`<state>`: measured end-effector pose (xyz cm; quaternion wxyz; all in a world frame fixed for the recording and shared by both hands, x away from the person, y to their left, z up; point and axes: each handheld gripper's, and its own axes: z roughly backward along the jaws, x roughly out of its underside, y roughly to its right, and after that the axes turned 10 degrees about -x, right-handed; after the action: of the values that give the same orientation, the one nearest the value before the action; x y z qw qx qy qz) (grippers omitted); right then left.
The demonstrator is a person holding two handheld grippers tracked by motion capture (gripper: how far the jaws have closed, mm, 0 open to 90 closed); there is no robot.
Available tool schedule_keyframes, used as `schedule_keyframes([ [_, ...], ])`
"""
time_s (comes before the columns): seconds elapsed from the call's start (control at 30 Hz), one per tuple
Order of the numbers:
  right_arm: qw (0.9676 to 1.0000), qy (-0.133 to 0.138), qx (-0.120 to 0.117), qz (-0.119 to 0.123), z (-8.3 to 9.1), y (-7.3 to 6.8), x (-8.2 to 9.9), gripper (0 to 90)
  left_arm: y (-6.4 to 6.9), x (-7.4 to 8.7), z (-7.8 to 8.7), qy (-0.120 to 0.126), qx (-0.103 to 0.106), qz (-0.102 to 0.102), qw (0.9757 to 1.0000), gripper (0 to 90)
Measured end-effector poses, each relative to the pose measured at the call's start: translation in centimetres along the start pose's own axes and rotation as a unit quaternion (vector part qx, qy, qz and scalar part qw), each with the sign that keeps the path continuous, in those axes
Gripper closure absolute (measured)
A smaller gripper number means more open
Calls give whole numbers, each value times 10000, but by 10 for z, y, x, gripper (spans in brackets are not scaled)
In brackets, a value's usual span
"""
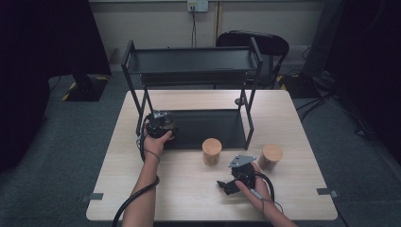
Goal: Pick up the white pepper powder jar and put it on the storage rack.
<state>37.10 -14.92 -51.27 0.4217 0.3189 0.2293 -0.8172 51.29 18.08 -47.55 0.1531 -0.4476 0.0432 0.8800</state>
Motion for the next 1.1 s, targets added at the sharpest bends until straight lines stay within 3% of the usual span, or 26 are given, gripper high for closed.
schedule_keyframes([
  [0.57,10000,-1,-1,2,0,0,0,0,3,3,0,-50,-60,-174,9998,302],
  [0.77,10000,0,-1,3,0,0,0,0,1,4,0,-167,-16,54,9998,273],
  [0.87,10000,0,-1,3,0,0,0,0,-1,5,0,-234,-121,282,9993,145],
  [0.93,10000,0,-1,3,0,0,0,0,0,5,0,-270,-104,260,9992,123],
  [1.1,10000,-2,-1,3,0,0,0,0,2,2,4,-273,-115,435,9986,89],
])
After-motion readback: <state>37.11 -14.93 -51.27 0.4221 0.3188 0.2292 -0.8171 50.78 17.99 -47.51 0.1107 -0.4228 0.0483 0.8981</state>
